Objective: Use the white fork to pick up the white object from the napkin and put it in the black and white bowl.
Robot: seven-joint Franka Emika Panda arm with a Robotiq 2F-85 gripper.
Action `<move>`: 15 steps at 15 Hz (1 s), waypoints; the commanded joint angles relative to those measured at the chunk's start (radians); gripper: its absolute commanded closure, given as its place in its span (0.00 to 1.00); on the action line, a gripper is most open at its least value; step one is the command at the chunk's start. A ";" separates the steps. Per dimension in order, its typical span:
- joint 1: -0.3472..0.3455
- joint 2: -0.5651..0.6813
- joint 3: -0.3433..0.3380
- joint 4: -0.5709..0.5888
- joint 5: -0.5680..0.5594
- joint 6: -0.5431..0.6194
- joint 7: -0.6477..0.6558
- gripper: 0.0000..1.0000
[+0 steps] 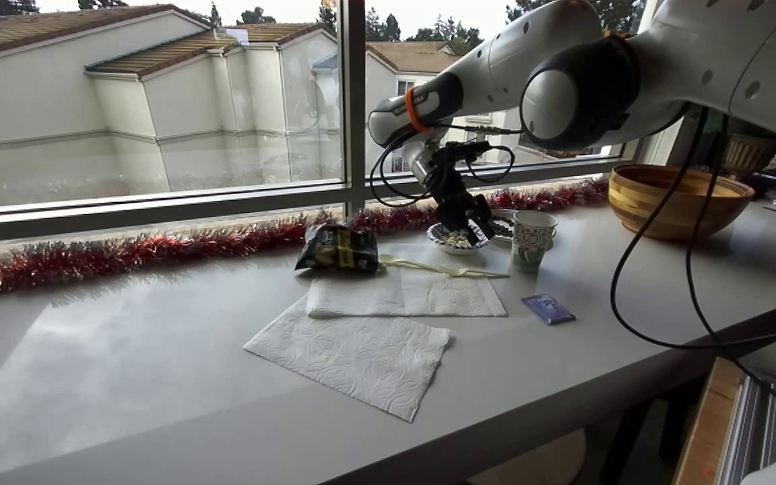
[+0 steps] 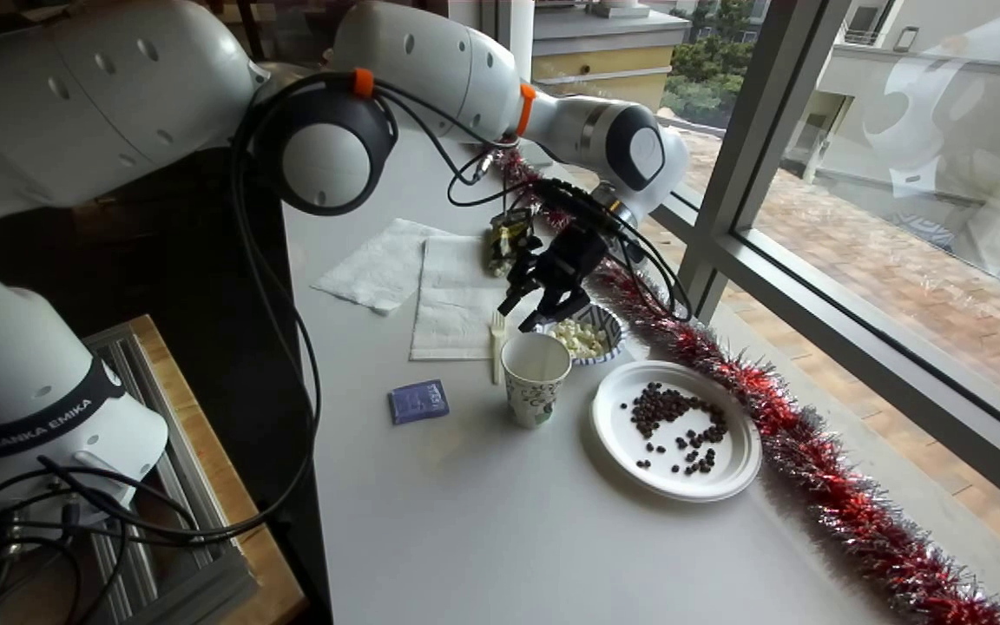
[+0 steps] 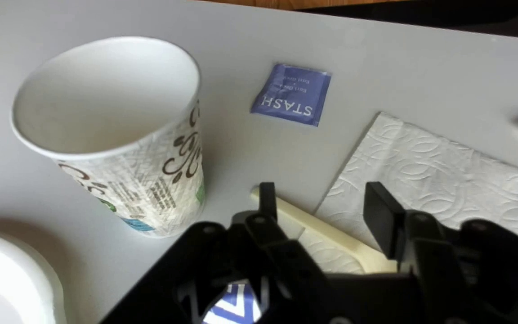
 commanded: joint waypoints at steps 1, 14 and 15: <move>0.024 -0.038 0.018 -0.001 -0.014 -0.047 -0.077 0.16; 0.179 -0.408 0.034 -0.263 -0.124 0.447 -0.306 0.00; 0.171 -0.447 0.042 -0.307 -0.113 0.517 -0.313 0.00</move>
